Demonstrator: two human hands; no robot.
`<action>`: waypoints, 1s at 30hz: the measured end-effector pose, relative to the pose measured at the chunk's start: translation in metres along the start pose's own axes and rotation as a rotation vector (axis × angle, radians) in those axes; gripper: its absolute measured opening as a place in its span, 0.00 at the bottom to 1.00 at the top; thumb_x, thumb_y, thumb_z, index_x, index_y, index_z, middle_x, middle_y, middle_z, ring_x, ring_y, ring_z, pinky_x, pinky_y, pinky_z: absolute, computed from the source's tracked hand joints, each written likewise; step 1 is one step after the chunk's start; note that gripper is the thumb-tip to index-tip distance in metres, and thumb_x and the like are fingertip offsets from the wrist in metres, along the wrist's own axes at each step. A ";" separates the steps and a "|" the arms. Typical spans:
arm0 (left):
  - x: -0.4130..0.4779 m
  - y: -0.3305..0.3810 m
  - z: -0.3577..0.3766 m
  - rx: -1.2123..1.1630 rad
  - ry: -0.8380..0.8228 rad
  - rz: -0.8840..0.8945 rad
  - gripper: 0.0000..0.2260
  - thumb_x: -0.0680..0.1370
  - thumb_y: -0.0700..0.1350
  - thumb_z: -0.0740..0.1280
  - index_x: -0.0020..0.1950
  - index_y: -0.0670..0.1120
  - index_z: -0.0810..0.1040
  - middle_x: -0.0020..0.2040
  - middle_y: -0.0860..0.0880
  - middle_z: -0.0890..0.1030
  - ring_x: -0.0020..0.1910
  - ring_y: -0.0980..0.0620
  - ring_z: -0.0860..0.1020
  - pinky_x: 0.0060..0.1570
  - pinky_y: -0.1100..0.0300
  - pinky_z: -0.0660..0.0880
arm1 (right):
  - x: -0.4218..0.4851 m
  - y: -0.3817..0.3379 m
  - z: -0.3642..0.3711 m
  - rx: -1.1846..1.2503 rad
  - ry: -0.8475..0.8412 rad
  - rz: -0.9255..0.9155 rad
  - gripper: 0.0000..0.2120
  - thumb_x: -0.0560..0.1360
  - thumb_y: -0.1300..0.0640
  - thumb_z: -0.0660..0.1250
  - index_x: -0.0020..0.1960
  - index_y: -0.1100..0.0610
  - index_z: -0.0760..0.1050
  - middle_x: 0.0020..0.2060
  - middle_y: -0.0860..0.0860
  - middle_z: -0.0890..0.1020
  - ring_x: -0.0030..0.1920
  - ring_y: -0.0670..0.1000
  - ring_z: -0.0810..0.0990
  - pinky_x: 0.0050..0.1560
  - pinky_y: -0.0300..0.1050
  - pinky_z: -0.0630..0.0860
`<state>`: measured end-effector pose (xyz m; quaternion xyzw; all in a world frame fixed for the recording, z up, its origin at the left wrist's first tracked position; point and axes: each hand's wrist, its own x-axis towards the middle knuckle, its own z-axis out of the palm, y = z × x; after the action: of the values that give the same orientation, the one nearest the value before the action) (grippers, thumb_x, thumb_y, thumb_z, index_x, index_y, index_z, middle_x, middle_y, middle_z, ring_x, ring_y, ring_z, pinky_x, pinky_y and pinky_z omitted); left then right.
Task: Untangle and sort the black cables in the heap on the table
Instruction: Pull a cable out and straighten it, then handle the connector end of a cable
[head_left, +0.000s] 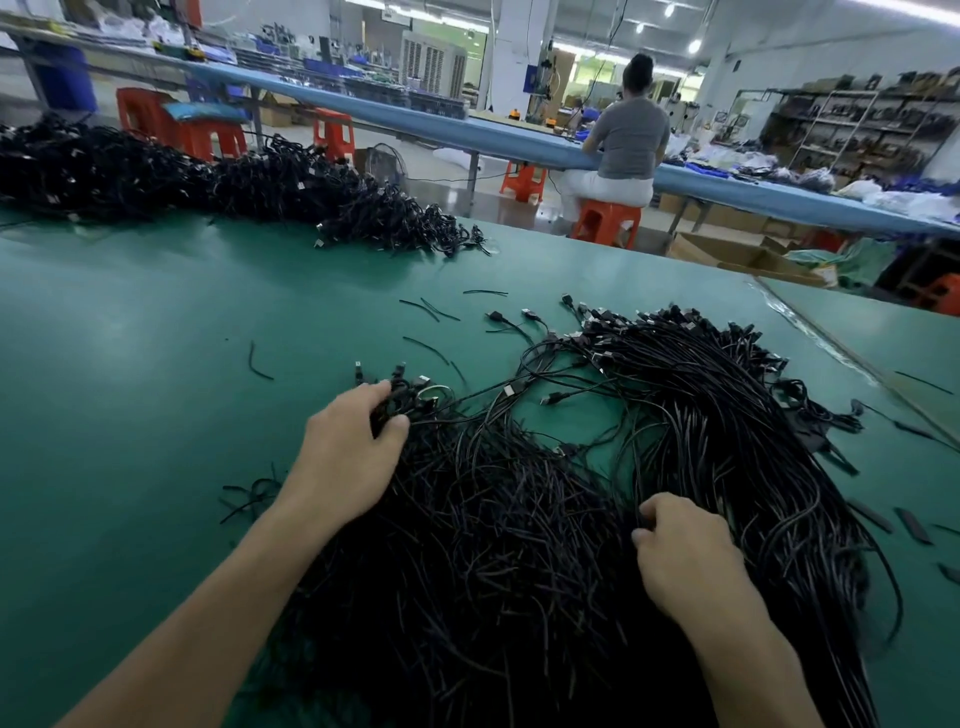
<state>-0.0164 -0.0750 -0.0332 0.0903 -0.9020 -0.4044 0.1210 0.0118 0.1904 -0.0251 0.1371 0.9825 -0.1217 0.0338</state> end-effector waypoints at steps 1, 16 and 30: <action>0.000 0.001 0.001 0.048 -0.077 0.003 0.24 0.82 0.48 0.64 0.77 0.43 0.66 0.76 0.45 0.67 0.76 0.47 0.63 0.74 0.57 0.57 | 0.000 0.000 0.000 0.005 0.011 0.010 0.09 0.82 0.56 0.61 0.60 0.57 0.73 0.42 0.50 0.73 0.39 0.50 0.74 0.45 0.49 0.77; -0.011 0.015 0.001 0.228 0.096 0.146 0.21 0.79 0.53 0.65 0.71 0.49 0.75 0.75 0.47 0.68 0.73 0.44 0.65 0.72 0.46 0.63 | 0.005 0.011 -0.014 0.271 0.023 0.029 0.11 0.82 0.62 0.56 0.48 0.58 0.76 0.38 0.54 0.80 0.31 0.52 0.74 0.29 0.41 0.69; -0.038 0.051 -0.002 -0.140 -0.100 0.503 0.16 0.75 0.49 0.72 0.62 0.58 0.79 0.49 0.62 0.81 0.53 0.64 0.77 0.54 0.68 0.71 | -0.052 -0.042 -0.060 0.760 0.052 -0.349 0.16 0.77 0.52 0.57 0.33 0.52 0.75 0.19 0.43 0.68 0.22 0.42 0.63 0.31 0.44 0.62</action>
<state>0.0168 -0.0331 0.0009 -0.1656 -0.8707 -0.4271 0.1790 0.0479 0.1524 0.0480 -0.0255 0.8767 -0.4760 -0.0649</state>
